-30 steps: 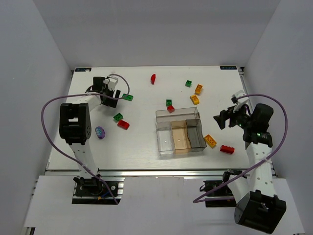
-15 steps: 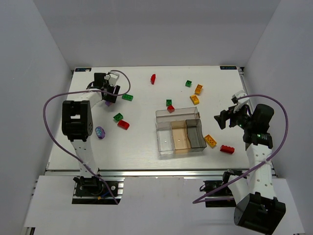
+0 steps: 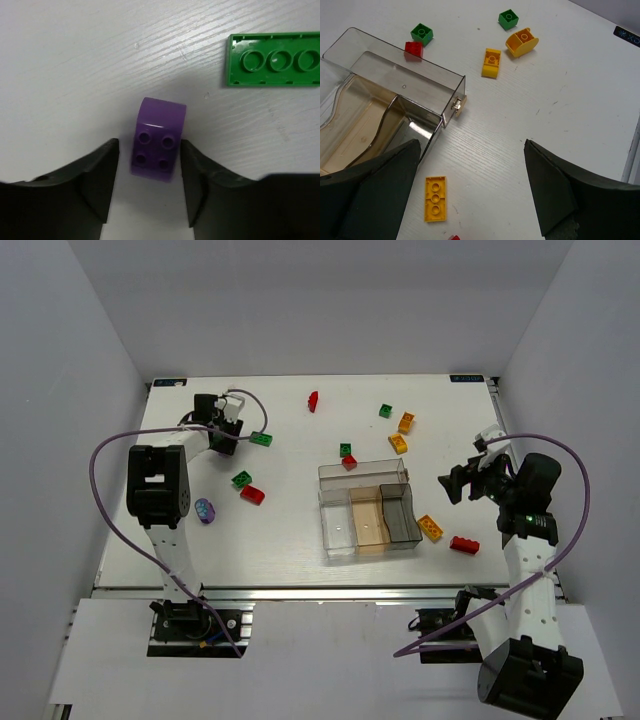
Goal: Sort the legos into containers by color
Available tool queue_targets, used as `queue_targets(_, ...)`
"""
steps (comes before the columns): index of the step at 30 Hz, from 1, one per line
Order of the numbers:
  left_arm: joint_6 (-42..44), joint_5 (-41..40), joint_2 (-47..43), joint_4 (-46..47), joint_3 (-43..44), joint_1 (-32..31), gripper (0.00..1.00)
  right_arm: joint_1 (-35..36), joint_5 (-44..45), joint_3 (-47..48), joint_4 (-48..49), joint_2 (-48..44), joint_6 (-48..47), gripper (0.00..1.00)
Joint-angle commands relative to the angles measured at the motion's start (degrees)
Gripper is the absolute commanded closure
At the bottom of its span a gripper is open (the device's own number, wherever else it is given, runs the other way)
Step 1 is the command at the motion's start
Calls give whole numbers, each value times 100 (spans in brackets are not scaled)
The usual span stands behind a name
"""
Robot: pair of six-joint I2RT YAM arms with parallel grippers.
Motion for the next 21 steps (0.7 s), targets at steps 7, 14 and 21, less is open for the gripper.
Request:
queue_targets(7, -627, -49, -107, -423, 421, -22, 100, -57, 29, -59, 175, -160, -20, 11)
queue_targets(14, -1403, 3195, -1451, 128, -254, -205, 100, -48, -24, -86, 210, -151, -2, 11)
queue_targets(21, -745, 4635, -2393, 709, -923, -1154, 100, -57, -279, -59, 149, -81, -29, 100)
